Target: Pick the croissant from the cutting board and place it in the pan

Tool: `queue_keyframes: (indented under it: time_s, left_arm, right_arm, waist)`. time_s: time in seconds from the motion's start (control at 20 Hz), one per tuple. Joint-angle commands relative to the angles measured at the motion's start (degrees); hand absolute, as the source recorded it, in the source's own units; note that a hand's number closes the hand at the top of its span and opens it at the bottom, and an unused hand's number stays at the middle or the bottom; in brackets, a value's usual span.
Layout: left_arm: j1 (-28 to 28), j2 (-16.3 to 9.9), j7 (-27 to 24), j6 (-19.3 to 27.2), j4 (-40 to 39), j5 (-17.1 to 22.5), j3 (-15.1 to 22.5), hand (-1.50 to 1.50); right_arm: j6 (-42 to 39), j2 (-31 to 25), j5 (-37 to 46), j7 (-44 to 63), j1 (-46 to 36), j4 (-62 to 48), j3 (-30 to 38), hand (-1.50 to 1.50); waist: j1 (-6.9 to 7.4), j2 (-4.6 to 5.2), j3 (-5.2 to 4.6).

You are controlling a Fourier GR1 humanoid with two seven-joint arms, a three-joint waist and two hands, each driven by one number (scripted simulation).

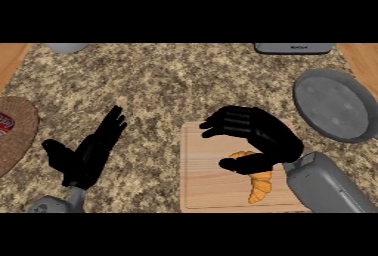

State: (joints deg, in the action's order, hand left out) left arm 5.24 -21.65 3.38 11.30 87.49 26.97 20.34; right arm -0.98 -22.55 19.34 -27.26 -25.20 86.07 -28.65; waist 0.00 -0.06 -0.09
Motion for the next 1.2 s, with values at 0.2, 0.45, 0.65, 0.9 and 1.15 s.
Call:
queue_keyframes:
  time_s: [0.2,0.45,0.65,0.9,1.15]
  left_arm:
    - [0.6,3.3,1.4,0.1,-0.8,-0.2,1.5,0.0]
    - [1.1,2.1,3.3,-0.4,-1.2,0.8,0.3,0.0]
    - [0.2,2.4,2.4,-1.4,-1.4,0.4,1.2,0.0]
    - [-0.3,3.6,1.2,-0.5,-1.0,-0.6,1.3,0.0]
    - [-0.8,2.0,0.8,-3.2,-1.2,-0.3,-0.4,0.0]
  right_arm:
    - [-2.9,-8.0,20.5,5.5,-1.2,0.2,-11.1,-1.5]
    - [-12.5,-14.4,35.3,19.4,-6.7,5.3,-18.2,-1.5]
    - [-24.1,-9.3,43.1,33.3,-8.2,9.4,-25.5,-1.5]
    - [-40.2,-5.3,48.7,45.6,-4.3,11.6,-34.1,-1.5]
    - [-52.2,3.2,52.4,56.4,0.1,12.5,-36.8,-1.5]
  waist:
    - [-0.39,-0.45,-0.07]
    - [-1.36,-1.35,-0.31]
    - [-0.78,-1.06,-0.26]
    - [-1.02,-0.7,-0.13]
    - [-0.26,-0.18,0.02]
